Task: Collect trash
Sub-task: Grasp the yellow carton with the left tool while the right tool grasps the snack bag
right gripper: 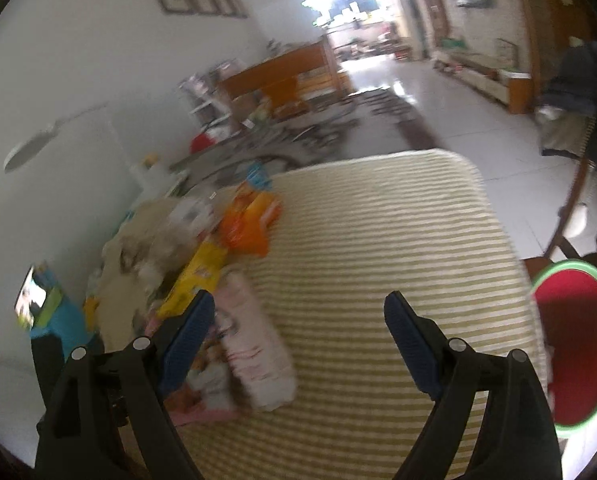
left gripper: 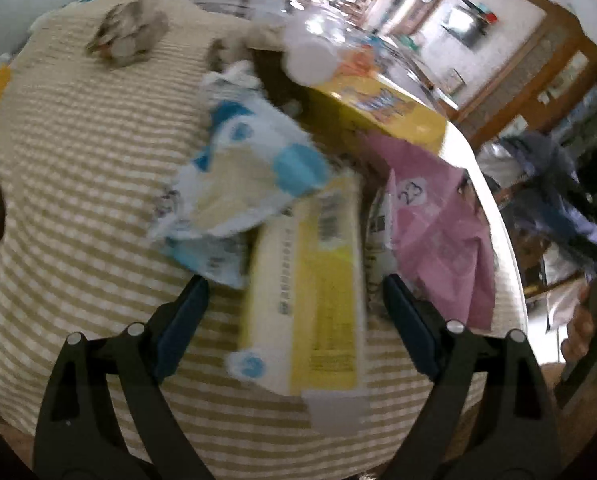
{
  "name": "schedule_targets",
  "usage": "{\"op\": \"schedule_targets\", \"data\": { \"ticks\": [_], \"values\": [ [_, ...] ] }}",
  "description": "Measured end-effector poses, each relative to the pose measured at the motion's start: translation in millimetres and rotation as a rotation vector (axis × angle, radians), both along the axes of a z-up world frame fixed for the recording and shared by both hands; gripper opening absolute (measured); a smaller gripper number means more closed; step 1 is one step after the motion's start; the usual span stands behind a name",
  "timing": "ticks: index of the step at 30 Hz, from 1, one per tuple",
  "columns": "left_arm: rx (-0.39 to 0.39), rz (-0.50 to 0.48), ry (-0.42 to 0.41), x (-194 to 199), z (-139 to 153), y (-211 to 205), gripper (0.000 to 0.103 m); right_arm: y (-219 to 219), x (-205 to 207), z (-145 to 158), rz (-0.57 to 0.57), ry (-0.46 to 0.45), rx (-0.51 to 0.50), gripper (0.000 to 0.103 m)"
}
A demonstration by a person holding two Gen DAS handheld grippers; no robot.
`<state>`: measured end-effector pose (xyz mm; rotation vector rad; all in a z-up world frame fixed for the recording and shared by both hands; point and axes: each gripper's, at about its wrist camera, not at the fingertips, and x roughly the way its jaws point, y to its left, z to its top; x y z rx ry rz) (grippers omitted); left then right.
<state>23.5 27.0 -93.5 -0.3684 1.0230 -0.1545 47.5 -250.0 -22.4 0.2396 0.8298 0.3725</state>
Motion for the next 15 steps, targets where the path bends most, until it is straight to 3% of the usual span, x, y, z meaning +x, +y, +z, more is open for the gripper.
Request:
{"op": "schedule_targets", "data": {
  "ticks": [2, 3, 6, 15],
  "values": [
    [0.010, -0.015, 0.000, 2.1, -0.8, -5.0, 0.084, 11.0, 0.6, -3.8, 0.033, 0.007, -0.020, 0.084],
    [0.005, -0.015, -0.002, 3.5, -0.7, -6.3, 0.078, 14.8, 2.2, -5.1, 0.048, 0.012, -0.025, 0.084],
    [-0.050, -0.006, -0.005, 2.2, -2.7, 1.5, 0.046, 24.1, 2.1, -8.5, 0.071, 0.016, -0.018, 0.084],
    [-0.023, -0.002, -0.014, 5.7, -6.5, -2.4, 0.042, 52.2, -12.4, -2.1, 0.249, -0.018, 0.099, 0.084]
  ]
}}
